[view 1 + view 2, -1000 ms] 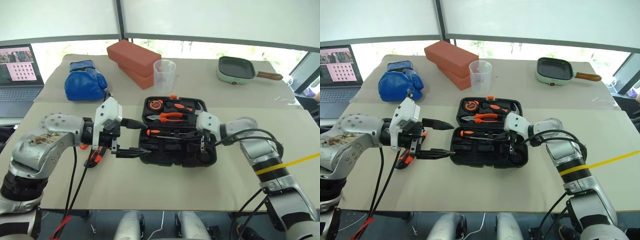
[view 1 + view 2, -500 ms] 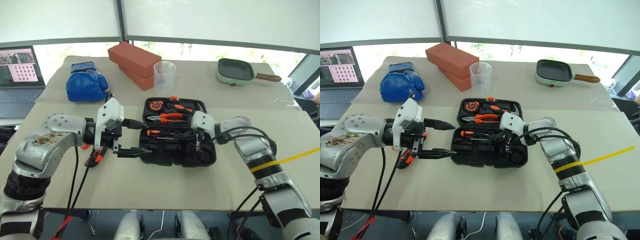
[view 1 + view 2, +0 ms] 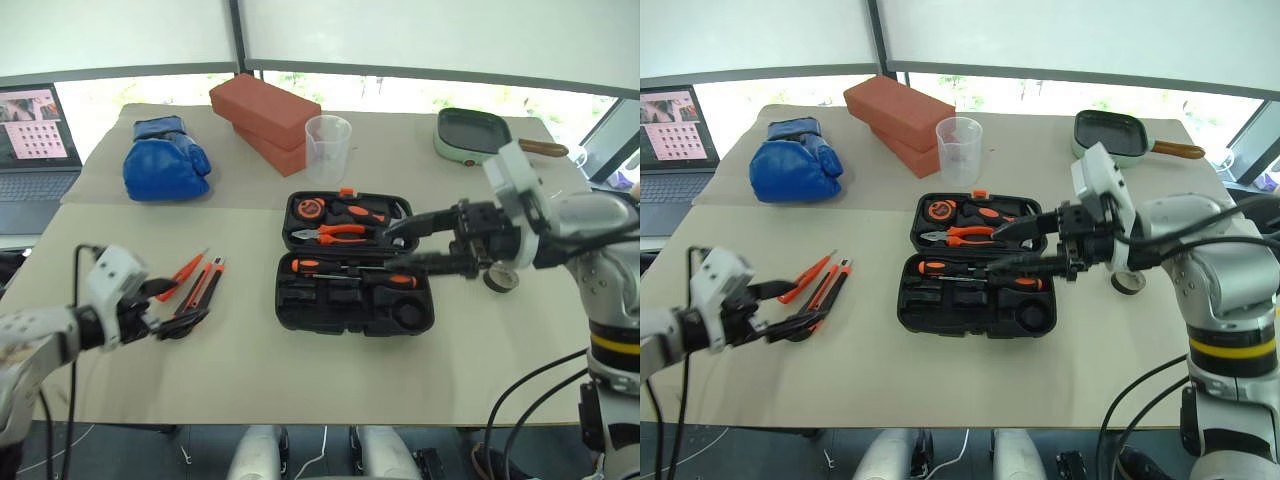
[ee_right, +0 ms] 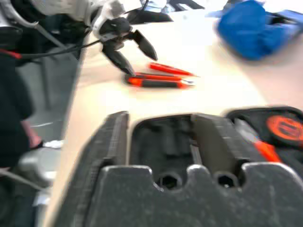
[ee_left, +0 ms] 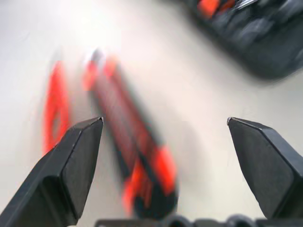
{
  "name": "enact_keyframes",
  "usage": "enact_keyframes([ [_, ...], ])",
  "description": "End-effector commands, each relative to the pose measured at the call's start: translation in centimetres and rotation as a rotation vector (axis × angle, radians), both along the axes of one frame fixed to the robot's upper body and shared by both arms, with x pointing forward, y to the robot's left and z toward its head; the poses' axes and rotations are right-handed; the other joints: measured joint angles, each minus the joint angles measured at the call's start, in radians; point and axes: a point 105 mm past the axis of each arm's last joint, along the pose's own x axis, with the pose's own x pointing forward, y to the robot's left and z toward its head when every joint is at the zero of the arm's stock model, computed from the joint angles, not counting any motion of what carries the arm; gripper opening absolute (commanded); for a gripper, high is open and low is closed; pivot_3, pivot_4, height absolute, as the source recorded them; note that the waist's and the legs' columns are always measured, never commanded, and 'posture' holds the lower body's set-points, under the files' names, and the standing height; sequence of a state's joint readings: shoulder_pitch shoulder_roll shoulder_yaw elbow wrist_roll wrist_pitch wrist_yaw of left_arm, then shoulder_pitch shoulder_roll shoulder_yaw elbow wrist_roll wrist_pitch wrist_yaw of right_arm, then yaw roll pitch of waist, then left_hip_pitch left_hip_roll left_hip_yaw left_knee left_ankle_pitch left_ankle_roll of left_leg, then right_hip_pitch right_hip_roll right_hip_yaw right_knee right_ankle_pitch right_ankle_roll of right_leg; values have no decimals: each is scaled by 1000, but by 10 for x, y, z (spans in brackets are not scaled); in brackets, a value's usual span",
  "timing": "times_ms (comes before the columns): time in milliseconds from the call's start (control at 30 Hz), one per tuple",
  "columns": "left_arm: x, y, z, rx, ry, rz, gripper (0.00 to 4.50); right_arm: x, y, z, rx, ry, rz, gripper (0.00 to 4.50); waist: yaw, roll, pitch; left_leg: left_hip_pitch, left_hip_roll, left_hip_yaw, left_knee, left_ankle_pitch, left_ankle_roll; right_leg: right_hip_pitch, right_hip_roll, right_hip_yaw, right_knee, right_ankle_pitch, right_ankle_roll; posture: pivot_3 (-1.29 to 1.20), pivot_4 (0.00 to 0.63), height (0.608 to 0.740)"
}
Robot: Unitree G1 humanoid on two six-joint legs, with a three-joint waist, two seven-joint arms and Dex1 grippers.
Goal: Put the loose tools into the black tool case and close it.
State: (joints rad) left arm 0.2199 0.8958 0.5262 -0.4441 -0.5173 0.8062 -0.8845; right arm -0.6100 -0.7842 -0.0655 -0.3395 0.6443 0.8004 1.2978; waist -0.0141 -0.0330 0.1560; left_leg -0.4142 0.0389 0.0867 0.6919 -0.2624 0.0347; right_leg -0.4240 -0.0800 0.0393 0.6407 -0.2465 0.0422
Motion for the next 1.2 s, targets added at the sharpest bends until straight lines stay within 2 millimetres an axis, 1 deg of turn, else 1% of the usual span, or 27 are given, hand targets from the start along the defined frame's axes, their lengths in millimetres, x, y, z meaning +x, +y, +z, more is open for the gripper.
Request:
enact_keyframes([
  [33,-12,24,16,70,-70,89,4500,-9,1,2,-3,-31,10,4248,9,0,0,0,0,0,0,0,0,0,-1,0,0,0,0,0,150,738],
  [67,-13,30,17,76,-72,107,4500,-10,2,0,-6,-32,10,4436,14,0,0,0,-1,-1,0,0,0,0,-2,-2,0,0,0,0,150,738],
  [133,-6,40,21,95,-77,132,4500,-10,3,-3,-11,-41,7,4436,23,0,0,0,-2,-1,1,1,0,0,-4,-4,1,0,-1,0,150,738],
  [200,5,45,25,104,-66,135,4500,-10,5,-3,-10,-56,0,4436,27,0,0,1,-4,-1,1,1,0,1,-5,-5,1,0,-1,0,150,738],
  [300,25,40,29,103,-16,96,4500,-7,8,-2,-7,-96,-18,4436,27,0,0,1,-4,-1,1,2,1,1,-5,-6,1,0,-1,0,150,738],
  [367,38,36,26,120,56,63,4500,-8,9,-3,-5,-105,-27,4436,24,0,0,1,-5,-1,1,2,1,1,-6,-6,1,1,-1,0,150,738],
  [467,61,36,21,158,124,59,4500,-14,12,-4,3,-107,-28,4436,23,0,0,0,-6,0,0,2,1,-1,-6,-7,2,1,-1,0,150,738],
  [567,81,32,20,147,188,50,4500,-19,12,-5,20,-110,-53,4436,21,-1,1,-2,-6,1,1,2,1,-1,-1,-7,1,1,0,0,150,738],
  [767,112,19,11,209,278,-35,4500,-27,11,-8,31,-105,-109,4436,24,-2,1,-2,-5,5,2,2,1,-1,2,-7,1,0,-1,0,150,738],
  [833,121,16,8,258,295,-62,4500,-31,11,-9,32,-103,-117,4436,26,-2,1,-3,-5,6,3,2,1,0,2,-7,1,0,0,0,150,738],
  [967,131,17,1,327,332,-88,4500,-34,11,-7,47,-106,-145,4436,26,-2,1,-4,-5,5,4,2,1,0,2,-7,1,0,0,0,150,738],
  [1067,135,9,-6,328,362,-130,3754,-36,12,-8,55,-105,-163,4500,26,-2,1,-4,-5,4,4,2,1,0,2,-7,1,0,0,0,150,738],
  [1133,137,7,-11,333,381,-146,3110,-38,13,-9,56,-104,-165,4500,29,-2,1,-4,-5,3,4,2,1,0,2,-7,2,0,0,0,150,738],
  [1200,138,5,-15,333,395,-153,2367,-40,14,-9,56,-101,-164,4500,31,-2,1,-4,-6,2,5,2,2,1,1,-7,1,0,1,0,150,738],
])
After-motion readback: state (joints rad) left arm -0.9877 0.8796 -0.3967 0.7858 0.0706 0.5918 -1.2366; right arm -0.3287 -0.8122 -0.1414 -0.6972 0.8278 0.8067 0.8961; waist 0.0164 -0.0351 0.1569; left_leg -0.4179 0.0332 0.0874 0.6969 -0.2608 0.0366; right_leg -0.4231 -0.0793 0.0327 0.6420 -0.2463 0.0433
